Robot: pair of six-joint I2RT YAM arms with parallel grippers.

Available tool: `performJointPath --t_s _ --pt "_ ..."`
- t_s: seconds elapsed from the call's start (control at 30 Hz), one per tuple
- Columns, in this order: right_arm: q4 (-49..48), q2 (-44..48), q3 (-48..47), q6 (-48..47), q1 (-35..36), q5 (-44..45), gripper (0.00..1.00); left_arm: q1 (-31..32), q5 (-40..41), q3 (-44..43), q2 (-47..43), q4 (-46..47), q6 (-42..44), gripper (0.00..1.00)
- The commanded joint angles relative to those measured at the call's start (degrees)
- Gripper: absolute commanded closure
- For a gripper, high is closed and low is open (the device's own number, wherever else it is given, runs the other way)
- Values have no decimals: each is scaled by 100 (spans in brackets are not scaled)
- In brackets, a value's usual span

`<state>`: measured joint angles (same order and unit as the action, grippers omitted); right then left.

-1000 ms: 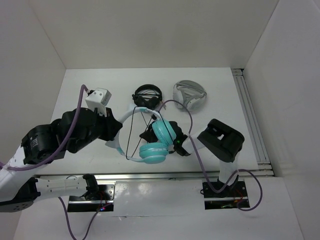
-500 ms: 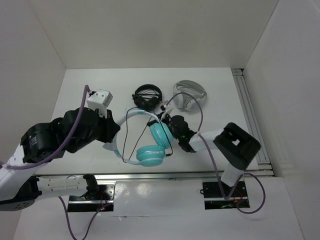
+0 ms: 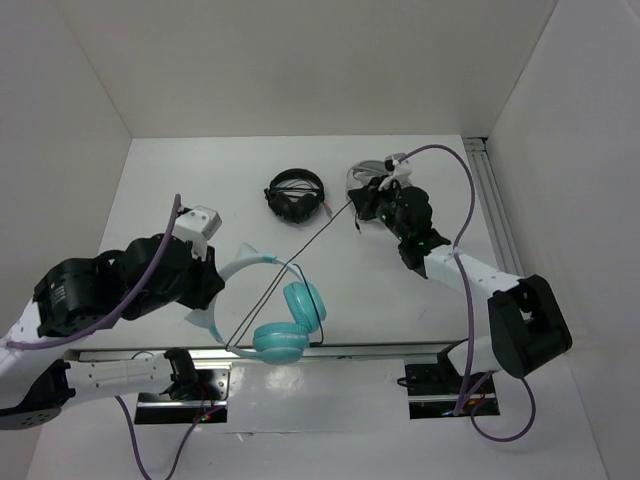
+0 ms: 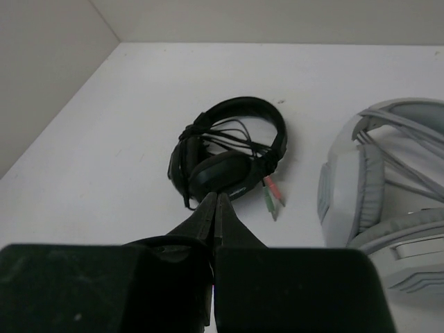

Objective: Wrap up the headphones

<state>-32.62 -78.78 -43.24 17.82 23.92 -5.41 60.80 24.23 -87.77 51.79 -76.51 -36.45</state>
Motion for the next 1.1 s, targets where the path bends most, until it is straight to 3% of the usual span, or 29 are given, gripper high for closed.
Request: performJointPath --t_s 0.0,0.2,0.33,0.57,0.77,0.93,1.07 --pt "423 -41 -193 -139 226 -127 100 20 -690 -206 -239 478 -64 100" --pt "-33 -435 114 -86 849 4 100 20 -876 -258 -380 1110 -12 100" --pt "-393 -586 404 -33 1570 391 100 20 -307 -311 -503 1586 -388 100" --pt "-1395 -638 1062 204 2879 673 100 20 2362 66 -679 1947 -1469 100" --pt "-1739 -375 1310 134 4356 1463 100 -32 3772 -20 -171 1350 -2691 100" --pt "-1065 -103 1047 -226 5323 2130 100 -673 3783 -74 436 1173 -2886 100" --pt "-395 56 669 -367 5903 2404 100 -1682 3335 320 622 1531 -2614 100"
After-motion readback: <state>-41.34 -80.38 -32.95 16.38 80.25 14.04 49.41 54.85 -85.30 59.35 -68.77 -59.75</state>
